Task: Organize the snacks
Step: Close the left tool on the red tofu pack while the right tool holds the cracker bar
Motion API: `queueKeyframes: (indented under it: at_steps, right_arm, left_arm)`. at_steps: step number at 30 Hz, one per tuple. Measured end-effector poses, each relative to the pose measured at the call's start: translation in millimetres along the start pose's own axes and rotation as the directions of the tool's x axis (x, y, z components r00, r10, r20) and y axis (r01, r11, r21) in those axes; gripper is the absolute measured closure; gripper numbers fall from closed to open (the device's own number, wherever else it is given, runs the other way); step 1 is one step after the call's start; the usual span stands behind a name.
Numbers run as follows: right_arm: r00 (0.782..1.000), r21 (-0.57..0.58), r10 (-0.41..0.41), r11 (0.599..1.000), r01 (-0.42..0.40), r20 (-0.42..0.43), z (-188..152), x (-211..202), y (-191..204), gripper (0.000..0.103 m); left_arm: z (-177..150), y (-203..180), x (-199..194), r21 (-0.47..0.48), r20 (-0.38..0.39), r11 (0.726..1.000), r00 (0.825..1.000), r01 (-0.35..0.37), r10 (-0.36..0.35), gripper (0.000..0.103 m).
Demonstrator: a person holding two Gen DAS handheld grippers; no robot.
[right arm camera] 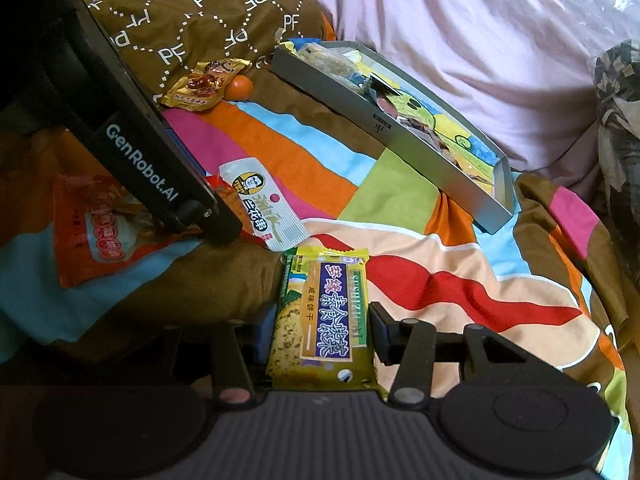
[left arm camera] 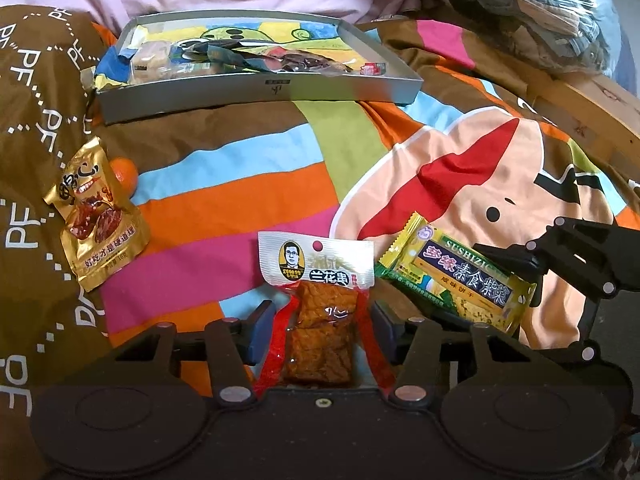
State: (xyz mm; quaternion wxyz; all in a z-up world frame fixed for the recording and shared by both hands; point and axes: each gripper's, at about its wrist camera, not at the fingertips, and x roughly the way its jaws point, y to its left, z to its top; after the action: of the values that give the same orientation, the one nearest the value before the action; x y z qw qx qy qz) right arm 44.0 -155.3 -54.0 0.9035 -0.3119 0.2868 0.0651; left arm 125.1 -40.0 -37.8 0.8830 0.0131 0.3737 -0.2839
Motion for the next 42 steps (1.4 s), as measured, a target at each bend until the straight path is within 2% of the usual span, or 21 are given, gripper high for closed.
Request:
queueKeyframes:
  at_steps: [7, 9, 11, 13, 14, 16, 19, 20, 23, 27, 29, 36, 42]
  right_arm:
    - [1.000, -0.001, 0.001, 1.000, -0.001, 0.003, -1, 0, 0, 0.050]
    - [1.000, -0.001, 0.002, 1.000, -0.002, 0.002, -1, 0, 0, 0.050]
    - [1.000, 0.001, 0.003, 1.000, -0.003, 0.002, -1, 0, 0, 0.050]
    - [1.000, 0.005, 0.006, 1.000, -0.006, 0.000, -1, 0, 0, 0.050]
    - [1.000, 0.007, 0.009, 1.000, -0.009, -0.001, -1, 0, -1, 0.050]
    - [1.000, 0.015, 0.015, 1.000, -0.015, -0.004, -1, 1, -2, 0.050]
    - [1.000, 0.017, 0.020, 1.000, -0.020, -0.007, -1, 2, -4, 0.050]
    - [1.000, 0.015, 0.019, 1.000, -0.019, -0.008, -1, 3, -4, 0.050]
    - [1.000, -0.004, 0.012, 1.000, -0.012, -0.006, 0, 2, -2, 0.050]
    - [1.000, -0.068, -0.015, 0.998, 0.015, 0.004, 1, 1, 5, 0.050]
    - [0.999, -0.112, -0.036, 0.993, 0.037, 0.016, 1, 0, 8, 0.051]
    - [0.995, -0.200, -0.086, 0.975, 0.095, 0.053, 1, 2, 10, 0.051]
    - [0.991, -0.216, -0.107, 0.969, 0.123, 0.081, 3, 2, 5, 0.050]
  left_arm:
    - [1, 2, -1, -0.017, 0.007, 1.000, 1.000, 0.000, 0.000, 0.051]
    - [1, 3, 1, -0.026, -0.015, 1.000, 1.000, 0.018, -0.018, 0.044]
    - [0, 7, 5, -0.053, -0.063, 0.998, 0.997, 0.041, -0.044, 0.028]
    - [-2, 7, 6, -0.064, -0.080, 0.997, 0.995, 0.052, -0.057, 0.018]
    - [-2, 6, 6, -0.052, -0.090, 0.997, 0.994, 0.060, -0.065, 0.014]
    - [-2, 1, 7, 0.000, -0.116, 0.998, 0.991, 0.062, -0.061, 0.012]
    - [-7, -10, 10, 0.112, -0.138, 0.993, 0.990, 0.025, -0.009, 0.017]
    - [-8, -11, 10, 0.119, -0.138, 0.993, 0.990, 0.021, -0.005, 0.023]
    - [-5, -11, 8, 0.107, -0.134, 0.994, 0.991, 0.032, -0.018, 0.037]
    - [-3, -8, 3, 0.090, -0.101, 0.996, 0.995, 0.028, -0.019, 0.045]
    - [-2, -6, 1, 0.088, -0.077, 0.996, 0.997, 0.017, -0.010, 0.057]
    - [-1, 0, 0, 0.048, -0.062, 0.999, 0.998, 0.020, -0.017, 0.057]
    - [3, 7, -6, -0.038, -0.006, 0.997, 0.997, 0.072, -0.072, 0.057]
